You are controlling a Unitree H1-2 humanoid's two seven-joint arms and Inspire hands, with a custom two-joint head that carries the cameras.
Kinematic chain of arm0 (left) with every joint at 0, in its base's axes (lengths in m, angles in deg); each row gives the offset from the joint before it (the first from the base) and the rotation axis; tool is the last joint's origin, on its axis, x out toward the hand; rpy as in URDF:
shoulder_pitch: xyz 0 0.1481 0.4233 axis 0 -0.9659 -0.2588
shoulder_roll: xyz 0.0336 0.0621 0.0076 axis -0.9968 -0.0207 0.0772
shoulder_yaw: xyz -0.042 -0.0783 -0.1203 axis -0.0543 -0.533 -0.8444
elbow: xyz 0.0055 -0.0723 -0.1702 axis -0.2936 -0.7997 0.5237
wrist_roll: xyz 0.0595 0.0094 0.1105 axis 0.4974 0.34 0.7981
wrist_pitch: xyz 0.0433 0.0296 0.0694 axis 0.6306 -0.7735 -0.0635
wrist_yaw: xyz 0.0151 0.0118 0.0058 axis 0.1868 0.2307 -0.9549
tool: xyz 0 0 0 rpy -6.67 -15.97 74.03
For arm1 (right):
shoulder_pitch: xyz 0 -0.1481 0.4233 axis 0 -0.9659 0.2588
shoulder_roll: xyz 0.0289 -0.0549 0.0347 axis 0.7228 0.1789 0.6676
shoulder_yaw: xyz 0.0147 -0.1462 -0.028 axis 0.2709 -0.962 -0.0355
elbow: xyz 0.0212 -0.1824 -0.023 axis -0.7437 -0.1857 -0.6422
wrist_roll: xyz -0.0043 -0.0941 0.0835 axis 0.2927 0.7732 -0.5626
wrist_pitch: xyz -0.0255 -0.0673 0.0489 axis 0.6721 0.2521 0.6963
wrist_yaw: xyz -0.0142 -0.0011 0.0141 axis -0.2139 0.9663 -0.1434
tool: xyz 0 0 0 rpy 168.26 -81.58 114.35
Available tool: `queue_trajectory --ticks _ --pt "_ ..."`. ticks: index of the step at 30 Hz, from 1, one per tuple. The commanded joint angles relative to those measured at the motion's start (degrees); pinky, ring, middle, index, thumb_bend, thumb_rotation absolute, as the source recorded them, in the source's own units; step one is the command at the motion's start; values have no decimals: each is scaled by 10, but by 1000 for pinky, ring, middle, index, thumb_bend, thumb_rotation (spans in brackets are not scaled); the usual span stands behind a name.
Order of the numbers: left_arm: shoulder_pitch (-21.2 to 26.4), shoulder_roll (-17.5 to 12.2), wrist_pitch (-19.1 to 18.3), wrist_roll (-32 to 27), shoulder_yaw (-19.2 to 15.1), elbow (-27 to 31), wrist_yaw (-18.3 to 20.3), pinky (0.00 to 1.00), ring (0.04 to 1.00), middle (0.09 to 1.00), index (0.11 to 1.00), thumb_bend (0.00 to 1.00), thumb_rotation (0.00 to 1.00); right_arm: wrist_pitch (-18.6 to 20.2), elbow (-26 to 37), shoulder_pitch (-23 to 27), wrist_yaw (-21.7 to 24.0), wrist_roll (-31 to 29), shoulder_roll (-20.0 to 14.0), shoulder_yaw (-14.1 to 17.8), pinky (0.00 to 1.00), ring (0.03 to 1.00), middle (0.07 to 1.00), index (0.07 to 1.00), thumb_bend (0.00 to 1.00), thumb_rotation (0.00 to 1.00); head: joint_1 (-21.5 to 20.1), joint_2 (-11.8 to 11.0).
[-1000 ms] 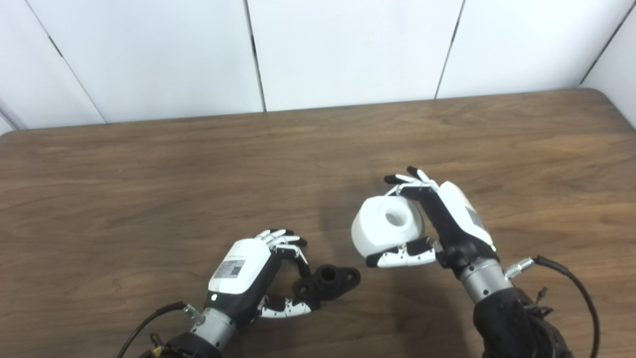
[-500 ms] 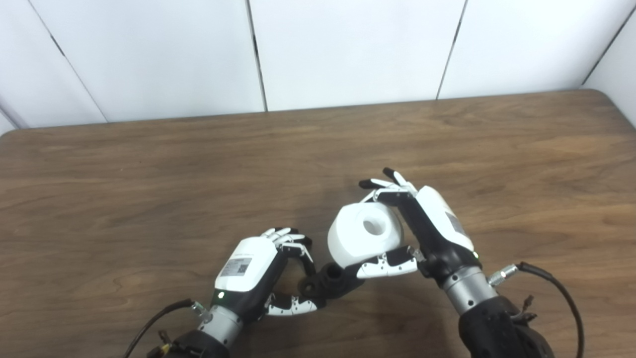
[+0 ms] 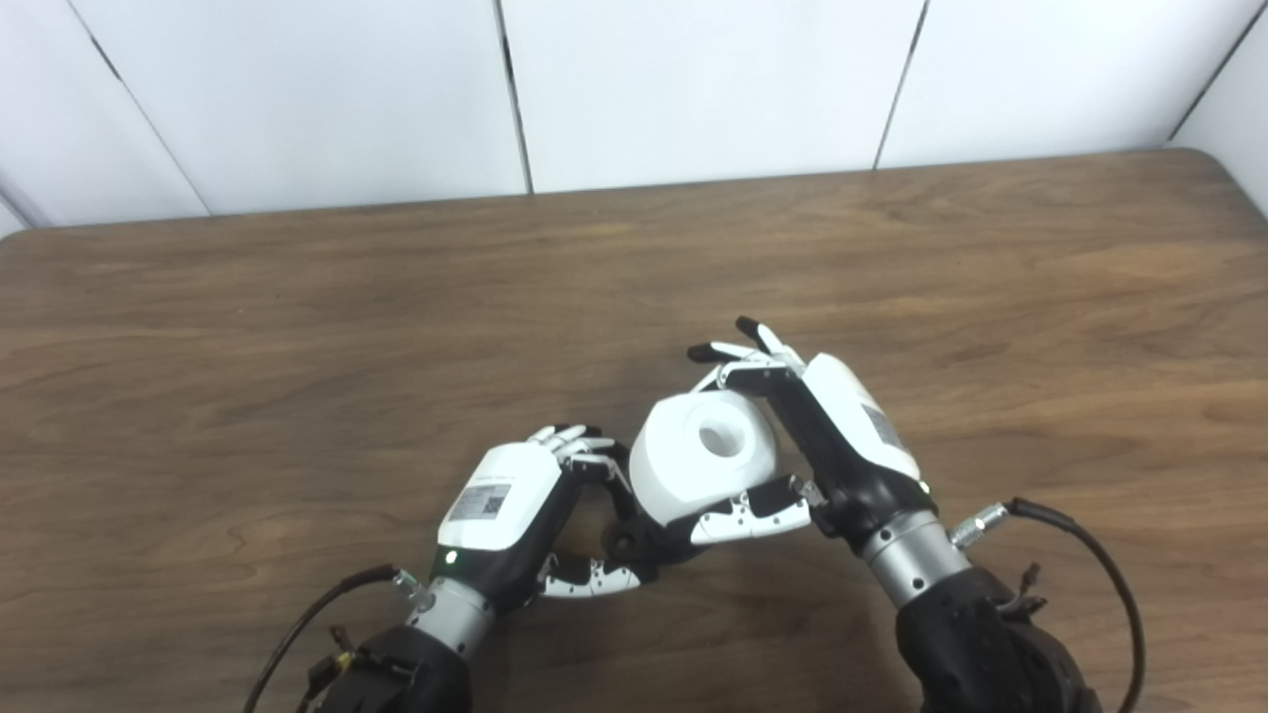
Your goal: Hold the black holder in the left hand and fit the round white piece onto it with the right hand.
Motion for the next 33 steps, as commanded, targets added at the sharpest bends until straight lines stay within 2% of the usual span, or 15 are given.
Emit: queue_trajectory --ticks 1,18,33 --pt "-7 -3 -10 10 13 -8 28 913 893 809 487 521 50 -27 7 -11 -10 -6 -11 -3 1000 978 844 482 525 137 0 0" --pt "-4 -3 -15 11 17 -5 32 913 896 810 487 521 50 -59 -13 -11 -22 6 -18 -1 1000 988 848 482 525 135 -1 3" --pt "0 1 -21 14 21 -2 33 913 897 810 488 521 51 -79 -26 -13 -13 20 -26 -6 1000 985 844 483 525 136 1 6"
